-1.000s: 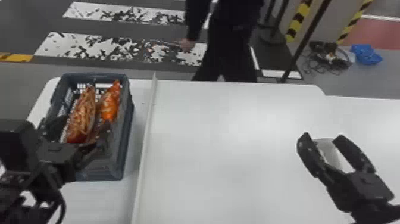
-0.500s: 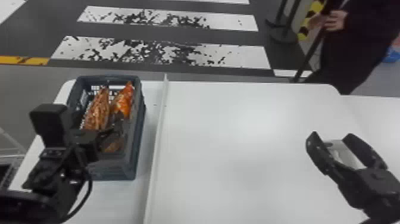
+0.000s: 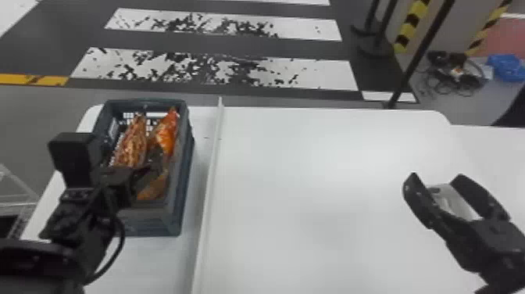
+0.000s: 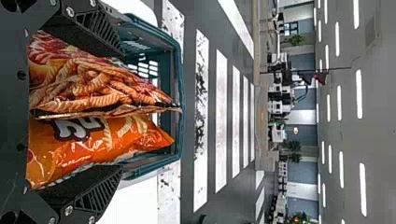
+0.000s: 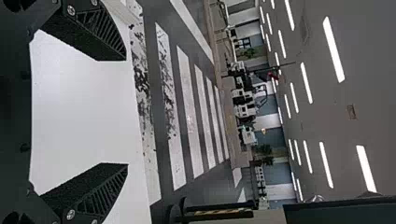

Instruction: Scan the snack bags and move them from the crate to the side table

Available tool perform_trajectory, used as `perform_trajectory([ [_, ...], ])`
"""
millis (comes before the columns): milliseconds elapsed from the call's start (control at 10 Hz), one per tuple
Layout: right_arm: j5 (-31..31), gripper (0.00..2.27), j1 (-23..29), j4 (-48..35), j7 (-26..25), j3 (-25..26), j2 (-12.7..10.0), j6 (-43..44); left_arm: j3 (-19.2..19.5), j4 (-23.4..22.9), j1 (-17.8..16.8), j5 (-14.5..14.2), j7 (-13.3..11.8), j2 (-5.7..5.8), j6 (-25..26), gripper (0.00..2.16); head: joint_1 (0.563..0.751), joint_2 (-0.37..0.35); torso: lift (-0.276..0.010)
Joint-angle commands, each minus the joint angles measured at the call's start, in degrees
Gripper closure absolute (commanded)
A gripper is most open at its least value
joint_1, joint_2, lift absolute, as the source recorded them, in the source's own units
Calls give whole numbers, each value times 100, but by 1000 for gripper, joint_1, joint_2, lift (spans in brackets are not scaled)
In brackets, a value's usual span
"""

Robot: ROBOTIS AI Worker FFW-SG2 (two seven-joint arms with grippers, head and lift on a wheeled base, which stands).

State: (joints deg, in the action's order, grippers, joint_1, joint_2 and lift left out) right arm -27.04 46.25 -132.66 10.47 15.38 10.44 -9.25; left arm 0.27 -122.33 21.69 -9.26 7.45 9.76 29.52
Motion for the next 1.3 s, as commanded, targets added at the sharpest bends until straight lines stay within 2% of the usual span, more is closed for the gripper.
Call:
perform_trajectory([
  [0,-38,117,24,4,-1,9,73,15,-1,60,-51,21,3,-9,208,157,695,-44,-87],
  [200,-64,117,112,-32,-1,35,143,15,-1,165,-86,21,11,-18,244,218,695,-41,-87],
  [300,-64,117,139,-49,-1,35,152,15,-10,227,-103,3,117,-27,244,444,695,-41,-87],
  [400,-64,117,156,-58,-1,35,160,15,-1,227,-112,-59,143,-27,402,842,695,-38,-87],
  [600,-64,117,147,-58,-1,17,160,15,43,174,-86,-129,222,-36,525,1416,695,-33,-87],
  [900,-90,117,112,-40,-1,-9,152,15,78,-125,46,-111,266,-36,525,1416,695,-23,-87],
  [1200,-117,117,86,-32,-1,-35,125,-3,-1,-854,310,144,354,-44,367,1416,695,-24,-87],
])
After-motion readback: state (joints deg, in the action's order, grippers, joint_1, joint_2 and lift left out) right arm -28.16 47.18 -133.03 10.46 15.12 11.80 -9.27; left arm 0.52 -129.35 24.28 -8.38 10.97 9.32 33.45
